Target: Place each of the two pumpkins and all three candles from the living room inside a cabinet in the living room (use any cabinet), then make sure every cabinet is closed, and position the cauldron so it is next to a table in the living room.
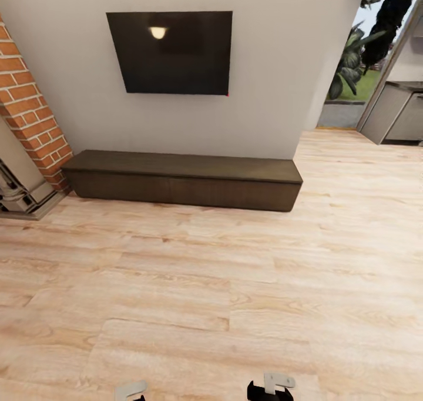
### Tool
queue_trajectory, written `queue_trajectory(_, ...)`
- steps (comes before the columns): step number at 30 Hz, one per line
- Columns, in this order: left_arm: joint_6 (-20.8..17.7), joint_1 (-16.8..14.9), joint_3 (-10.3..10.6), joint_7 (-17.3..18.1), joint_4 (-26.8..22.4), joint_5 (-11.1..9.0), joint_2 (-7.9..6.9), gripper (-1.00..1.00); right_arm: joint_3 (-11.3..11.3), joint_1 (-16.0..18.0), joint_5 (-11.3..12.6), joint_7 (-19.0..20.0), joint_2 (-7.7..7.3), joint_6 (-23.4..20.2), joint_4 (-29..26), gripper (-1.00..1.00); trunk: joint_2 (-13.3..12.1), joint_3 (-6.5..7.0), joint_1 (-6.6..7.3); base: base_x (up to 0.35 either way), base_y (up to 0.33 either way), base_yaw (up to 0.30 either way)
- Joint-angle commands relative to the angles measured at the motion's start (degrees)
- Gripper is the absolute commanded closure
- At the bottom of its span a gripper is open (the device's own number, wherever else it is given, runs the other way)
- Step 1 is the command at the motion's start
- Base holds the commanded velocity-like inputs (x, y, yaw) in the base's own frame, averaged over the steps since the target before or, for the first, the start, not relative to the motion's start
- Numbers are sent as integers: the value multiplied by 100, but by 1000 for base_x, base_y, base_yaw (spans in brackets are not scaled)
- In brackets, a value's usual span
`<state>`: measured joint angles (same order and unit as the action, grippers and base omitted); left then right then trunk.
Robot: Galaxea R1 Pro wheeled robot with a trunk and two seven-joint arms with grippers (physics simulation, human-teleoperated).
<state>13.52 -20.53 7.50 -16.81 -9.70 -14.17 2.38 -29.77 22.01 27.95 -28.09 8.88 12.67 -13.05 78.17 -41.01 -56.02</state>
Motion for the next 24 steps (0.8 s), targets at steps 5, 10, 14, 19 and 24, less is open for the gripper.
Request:
queue_trajectory(5,19,-3,50,-24,3,-51,-1,-100,-46,5,61,-21,0,33,4,-100,2,-5,-3,204,269,-13)
queue_trajectory(10,19,-3,50,-24,3,-51,-1,-100,-47,5,61,-22,2,33,4,-100,2,-6,-3,101,221,37)
queue_trajectory(14,22,-3,50,-24,3,-51,1,-100,-49,5,61,-21,7,33,4,-100,2,-14,-3,20,38,222)
queue_trajectory(19,28,-3,51,-24,3,-43,0,-100,-50,5,61,-21,8,33,4,-100,2,-24,-3,3,5,267)
queue_trajectory(24,28,-3,50,-24,3,-42,0,-100,-52,5,61,-21,8,33,4,-100,2,-29,-3,0,1,275)
